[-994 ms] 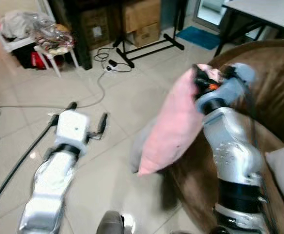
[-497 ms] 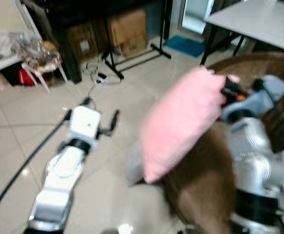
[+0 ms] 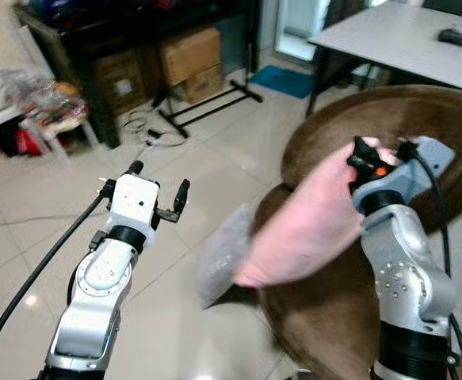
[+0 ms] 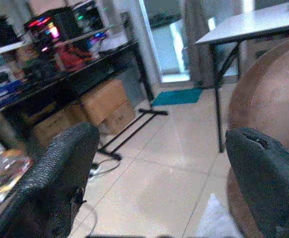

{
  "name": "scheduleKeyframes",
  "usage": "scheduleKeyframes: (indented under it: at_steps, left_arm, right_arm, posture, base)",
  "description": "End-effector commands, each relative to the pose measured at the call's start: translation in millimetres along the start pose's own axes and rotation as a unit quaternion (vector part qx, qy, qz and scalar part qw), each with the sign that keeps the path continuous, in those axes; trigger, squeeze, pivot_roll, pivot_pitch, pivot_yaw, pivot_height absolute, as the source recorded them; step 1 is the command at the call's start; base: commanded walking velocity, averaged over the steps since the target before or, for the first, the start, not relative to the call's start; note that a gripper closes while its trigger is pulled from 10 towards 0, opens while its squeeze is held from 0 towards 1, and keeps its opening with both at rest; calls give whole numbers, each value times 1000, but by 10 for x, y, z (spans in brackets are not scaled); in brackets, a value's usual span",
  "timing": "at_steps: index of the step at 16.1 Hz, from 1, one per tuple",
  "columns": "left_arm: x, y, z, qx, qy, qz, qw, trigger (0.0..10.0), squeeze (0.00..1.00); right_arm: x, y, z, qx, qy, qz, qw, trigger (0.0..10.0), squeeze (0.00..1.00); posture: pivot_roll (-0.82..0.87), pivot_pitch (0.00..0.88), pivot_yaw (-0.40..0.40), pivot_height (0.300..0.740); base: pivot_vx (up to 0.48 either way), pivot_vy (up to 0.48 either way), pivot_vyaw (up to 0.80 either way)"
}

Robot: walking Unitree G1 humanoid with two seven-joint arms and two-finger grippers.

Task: Move the pillow to the sofa from floor

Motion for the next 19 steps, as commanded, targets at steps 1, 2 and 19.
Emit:
scheduleKeyframes:
  at_steps: [1,2,19]
  left_arm:
    - [18,11,27,-3,5,9,1000,10000,0]
    - [20,13,32,-4,6,10,1000,10000,0]
    - [46,54,101,-20,17,10,1000,10000,0]
  right_arm:
    - [70,127,-5,-25,15,2,1000,10000,0]
    - [73,129,-1,-25,16,2,1000,10000,0]
    - [222,110,10,-30,45,-33,998,10000,0]
  posture:
    - [40,0,44,740]
    - [41,0,41,740]
    - [44,0,25,740]
  base:
    - [0,0,-800]
    - [0,0,-800]
    - [0,0,-184]
Point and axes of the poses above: a point about 5 cm out from each wrist's last joint towards the gripper, its own z axis pointing out of the wrist towards the gripper, its own y axis along the axis of the wrist's last joint, x = y × z, the point moved 4 cm from there along z, pointing out of the wrist towards the gripper, and after that the axes turned 7 degrees about -z, right-handed, at the moved point
